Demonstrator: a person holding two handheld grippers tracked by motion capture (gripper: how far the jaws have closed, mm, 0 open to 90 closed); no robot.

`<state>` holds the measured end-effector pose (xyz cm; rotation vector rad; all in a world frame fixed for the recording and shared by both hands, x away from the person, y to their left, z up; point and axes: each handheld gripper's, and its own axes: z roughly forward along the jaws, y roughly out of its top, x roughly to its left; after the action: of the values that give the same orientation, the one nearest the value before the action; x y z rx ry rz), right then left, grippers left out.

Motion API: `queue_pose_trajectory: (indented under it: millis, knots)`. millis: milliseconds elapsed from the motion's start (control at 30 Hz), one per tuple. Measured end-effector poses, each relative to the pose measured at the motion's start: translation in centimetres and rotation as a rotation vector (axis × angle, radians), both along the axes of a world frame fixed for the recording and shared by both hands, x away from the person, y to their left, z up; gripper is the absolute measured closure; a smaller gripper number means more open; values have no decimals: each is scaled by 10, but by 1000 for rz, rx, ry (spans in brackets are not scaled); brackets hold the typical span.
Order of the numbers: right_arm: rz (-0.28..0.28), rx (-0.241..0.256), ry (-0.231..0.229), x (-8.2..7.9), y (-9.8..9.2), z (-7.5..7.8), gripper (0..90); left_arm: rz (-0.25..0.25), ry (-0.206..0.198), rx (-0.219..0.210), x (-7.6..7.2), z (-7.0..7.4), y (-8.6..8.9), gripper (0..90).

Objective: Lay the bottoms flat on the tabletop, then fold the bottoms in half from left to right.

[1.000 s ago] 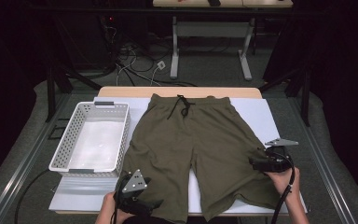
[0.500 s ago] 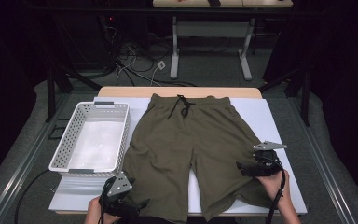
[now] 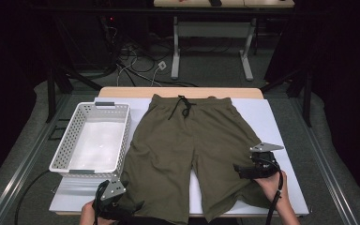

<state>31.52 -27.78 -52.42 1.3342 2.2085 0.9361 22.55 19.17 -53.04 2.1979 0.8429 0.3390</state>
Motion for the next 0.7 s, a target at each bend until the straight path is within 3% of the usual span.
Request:
queue_pose_trajectory:
  millis: [533,700]
  knots:
    - [10,-20,3,1,4,-2,79,10,-6,20,1,0,0,131]
    - [17,-27,-1,1,4,-2,79,42,-11,20,1,2,2,127]
